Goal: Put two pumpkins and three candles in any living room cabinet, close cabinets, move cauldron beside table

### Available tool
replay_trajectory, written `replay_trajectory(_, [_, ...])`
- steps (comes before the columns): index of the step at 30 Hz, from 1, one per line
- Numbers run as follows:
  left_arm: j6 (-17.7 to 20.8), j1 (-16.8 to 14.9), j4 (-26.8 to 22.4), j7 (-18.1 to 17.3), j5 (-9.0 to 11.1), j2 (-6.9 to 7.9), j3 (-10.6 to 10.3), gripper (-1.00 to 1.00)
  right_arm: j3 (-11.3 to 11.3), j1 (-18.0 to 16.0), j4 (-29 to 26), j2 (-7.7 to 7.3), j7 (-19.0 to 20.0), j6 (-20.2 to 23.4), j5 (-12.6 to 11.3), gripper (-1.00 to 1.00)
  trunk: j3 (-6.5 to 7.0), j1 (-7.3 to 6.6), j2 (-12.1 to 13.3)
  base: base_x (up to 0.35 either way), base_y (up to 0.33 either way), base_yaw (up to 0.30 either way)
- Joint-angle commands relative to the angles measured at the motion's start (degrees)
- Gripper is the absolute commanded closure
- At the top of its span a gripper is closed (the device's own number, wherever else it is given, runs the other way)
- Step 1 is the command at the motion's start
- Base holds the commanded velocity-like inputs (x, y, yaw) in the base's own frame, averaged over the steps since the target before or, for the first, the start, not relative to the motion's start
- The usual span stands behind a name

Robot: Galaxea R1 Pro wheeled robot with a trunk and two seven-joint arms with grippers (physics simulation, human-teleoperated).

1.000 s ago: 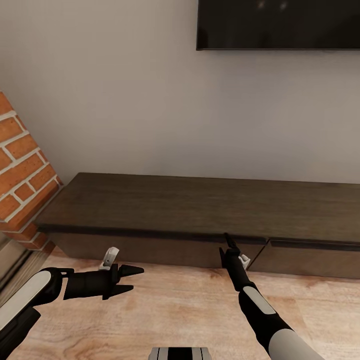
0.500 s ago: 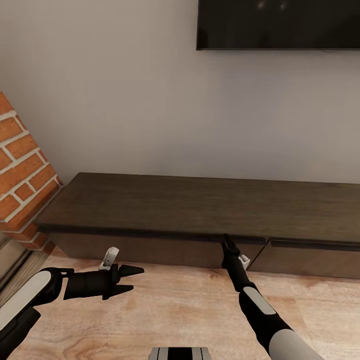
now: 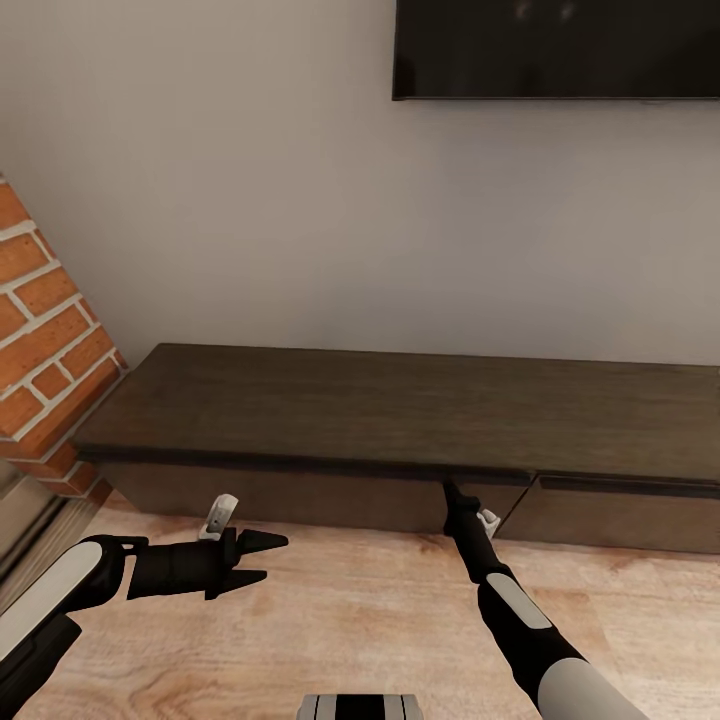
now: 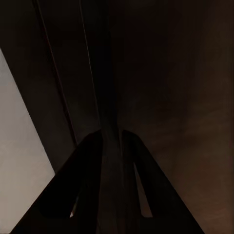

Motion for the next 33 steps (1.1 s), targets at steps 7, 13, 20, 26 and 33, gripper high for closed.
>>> replay_trajectory(7, [0.0, 0.0, 0.0, 0.5, 0.6, 0.04, -0.1, -1.0, 0.1, -0.1, 0.0, -0.01, 0.4, 0.6, -0.7, 1.0, -0.04, -0.01, 0.0, -0.001, 0.0, 0.0])
replay_trajectory(13, [0.0, 0.0, 0.0, 0.6, 0.6, 0.04, -0.1, -1.0, 0.1, -0.1, 0.0, -0.01, 0.4, 0.6, -0.8, 1.0, -0.04, -0.01, 0.0, 0.0, 0.0, 0.0])
replay_trajectory(20, [0.0, 0.0, 0.0, 0.6, 0.6, -0.01, -0.1, -1.0, 0.1, -0.1, 0.0, -0.09, 0.4, 0.6, -0.7, 1.0, -0.04, -0.01, 0.0, 0.0, 0.0, 0.0])
replay_trajectory(26, [0.0, 0.0, 0.0, 0.5, 0.6, -0.04, -0.1, -1.0, 0.1, -0.1, 0.0, -0.09, 0.4, 0.5, -0.7, 1.0, -0.04, -0.01, 0.0, -0.026, 0.0, 0.0])
replay_trajectory(33, [0.0, 0.0, -0.1, 0.5, 0.6, -0.05, -0.1, -1.0, 0.1, -0.1, 0.0, -0.09, 0.4, 0.5, -0.7, 1.0, -0.04, -0.01, 0.0, -0.088, 0.0, 0.0])
